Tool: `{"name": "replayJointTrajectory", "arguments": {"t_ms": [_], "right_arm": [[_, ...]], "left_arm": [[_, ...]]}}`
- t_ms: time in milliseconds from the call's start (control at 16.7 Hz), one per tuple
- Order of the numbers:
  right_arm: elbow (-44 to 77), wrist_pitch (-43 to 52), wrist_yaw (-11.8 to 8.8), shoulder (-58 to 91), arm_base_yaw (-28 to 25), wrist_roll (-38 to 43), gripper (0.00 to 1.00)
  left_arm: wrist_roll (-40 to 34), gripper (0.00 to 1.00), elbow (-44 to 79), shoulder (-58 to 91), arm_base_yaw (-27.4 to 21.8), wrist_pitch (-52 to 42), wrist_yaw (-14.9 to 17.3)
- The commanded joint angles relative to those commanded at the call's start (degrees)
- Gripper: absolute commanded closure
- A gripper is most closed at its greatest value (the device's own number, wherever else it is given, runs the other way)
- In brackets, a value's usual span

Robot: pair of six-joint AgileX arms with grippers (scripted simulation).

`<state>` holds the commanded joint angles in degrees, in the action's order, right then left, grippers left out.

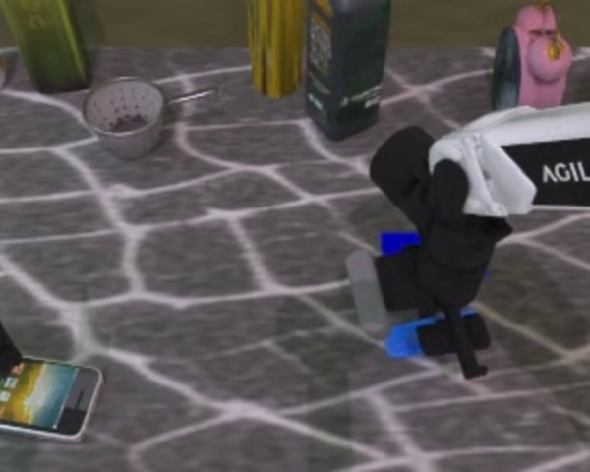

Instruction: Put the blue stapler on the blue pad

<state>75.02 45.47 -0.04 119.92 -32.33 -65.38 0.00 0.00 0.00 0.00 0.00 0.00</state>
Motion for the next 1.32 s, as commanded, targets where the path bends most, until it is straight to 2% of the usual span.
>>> {"name": "replayJointTrajectory", "arguments": {"t_ms": [480, 960, 1320], "right_arm": [[0.88, 0.96, -0.01, -0.34, 0.04, -0.08, 1.0], [12.11, 19.49, -0.05, -6.91, -0.32, -0.33, 1.0], [12.96, 20.56, -0.05, -7.42, -0.05, -0.14, 1.0]], "left_arm": [[0.0, 0.0, 0.0, 0.0, 0.0, 0.0, 0.0], [0.0, 0.0, 0.0, 0.0, 0.0, 0.0, 0.0], [0.0, 0.0, 0.0, 0.0, 0.0, 0.0, 0.0]]}}
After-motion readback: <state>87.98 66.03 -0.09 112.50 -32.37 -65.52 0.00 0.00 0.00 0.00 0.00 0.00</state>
